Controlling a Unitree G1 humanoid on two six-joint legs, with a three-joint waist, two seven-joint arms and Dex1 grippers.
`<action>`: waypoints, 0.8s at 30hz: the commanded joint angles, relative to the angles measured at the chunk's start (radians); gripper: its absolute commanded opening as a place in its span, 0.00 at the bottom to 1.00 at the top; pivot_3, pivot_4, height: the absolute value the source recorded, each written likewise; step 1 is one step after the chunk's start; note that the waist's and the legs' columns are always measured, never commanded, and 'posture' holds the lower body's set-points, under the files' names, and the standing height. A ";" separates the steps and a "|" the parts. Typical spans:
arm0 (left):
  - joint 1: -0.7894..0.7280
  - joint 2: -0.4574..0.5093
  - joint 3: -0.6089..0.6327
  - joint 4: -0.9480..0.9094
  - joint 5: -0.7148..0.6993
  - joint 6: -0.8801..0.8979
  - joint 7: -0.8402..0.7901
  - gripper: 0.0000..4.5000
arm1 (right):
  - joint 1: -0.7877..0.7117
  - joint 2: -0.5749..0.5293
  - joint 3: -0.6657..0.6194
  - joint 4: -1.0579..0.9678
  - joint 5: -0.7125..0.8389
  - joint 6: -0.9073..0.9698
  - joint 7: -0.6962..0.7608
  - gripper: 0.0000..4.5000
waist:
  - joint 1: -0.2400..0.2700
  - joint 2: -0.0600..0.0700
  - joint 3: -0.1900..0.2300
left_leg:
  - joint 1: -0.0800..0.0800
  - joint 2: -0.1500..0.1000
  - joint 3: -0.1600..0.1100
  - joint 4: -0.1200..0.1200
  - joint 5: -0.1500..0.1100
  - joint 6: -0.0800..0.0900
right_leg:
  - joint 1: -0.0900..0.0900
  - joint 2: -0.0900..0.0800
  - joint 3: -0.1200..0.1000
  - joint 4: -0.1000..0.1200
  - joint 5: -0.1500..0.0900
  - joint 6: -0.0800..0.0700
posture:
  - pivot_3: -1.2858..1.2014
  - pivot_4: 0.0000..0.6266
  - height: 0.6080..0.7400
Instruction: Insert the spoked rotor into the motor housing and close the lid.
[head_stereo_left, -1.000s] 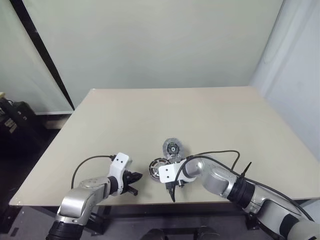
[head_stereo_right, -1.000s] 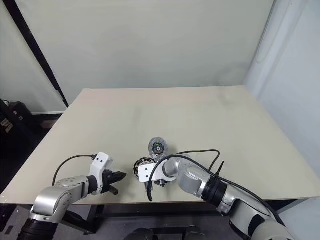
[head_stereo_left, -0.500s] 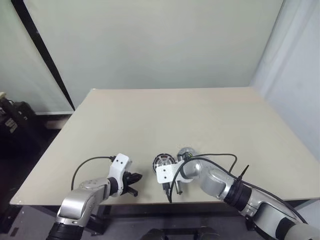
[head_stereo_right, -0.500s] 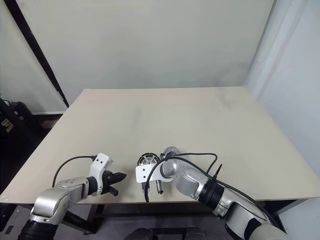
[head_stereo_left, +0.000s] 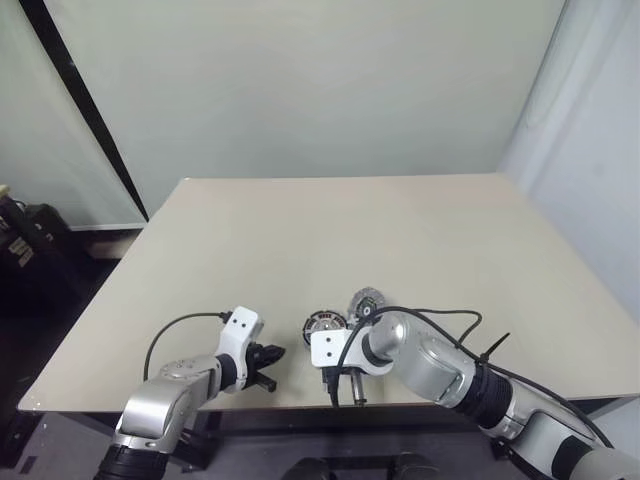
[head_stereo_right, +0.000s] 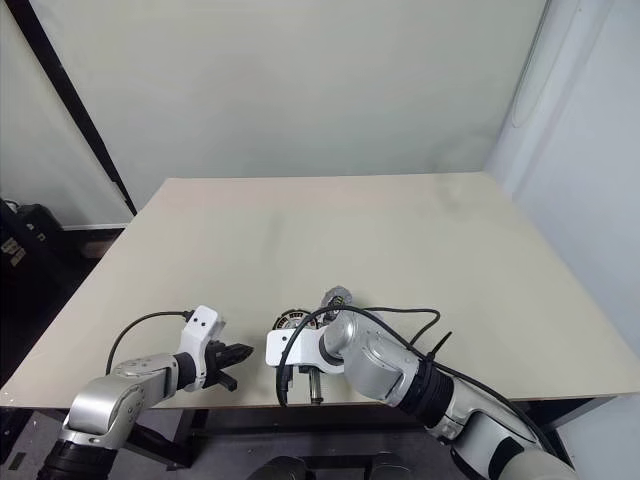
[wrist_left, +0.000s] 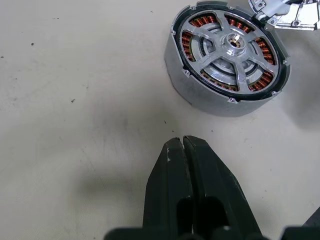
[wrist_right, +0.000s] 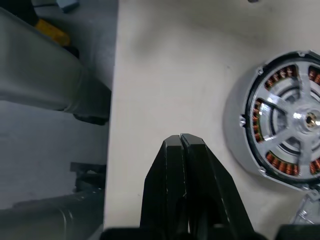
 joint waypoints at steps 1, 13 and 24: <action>-0.014 0.004 0.017 -0.005 0.007 -0.026 -0.002 0.00 | -0.026 0.006 -0.017 -0.035 -0.005 -0.050 -0.042 0.00 | 0.000 0.000 0.000 | 0.000 0.000 0.000 0.000 0.000 0.000 | 0.000 0.000 0.000 0.000 0.000 0.000 | 0.52 0.00 1.00; 0.027 0.013 0.119 0.040 -0.004 -0.090 -0.016 0.00 | 0.045 0.041 -0.245 -0.062 0.033 -0.098 -0.265 0.21 | 0.002 0.000 0.000 | -0.001 0.000 0.000 -0.001 0.000 0.000 | -0.001 0.000 0.000 0.000 0.000 0.000 | 0.52 0.00 1.00; 0.028 -0.009 0.133 0.058 -0.010 -0.119 -0.044 0.00 | 0.087 -0.018 -0.496 -0.008 0.019 -0.057 -0.489 0.90 | 0.003 0.000 0.000 | -0.001 0.000 0.001 0.000 0.000 0.000 | 0.000 -0.001 0.000 0.000 0.000 0.000 | 0.52 0.00 1.00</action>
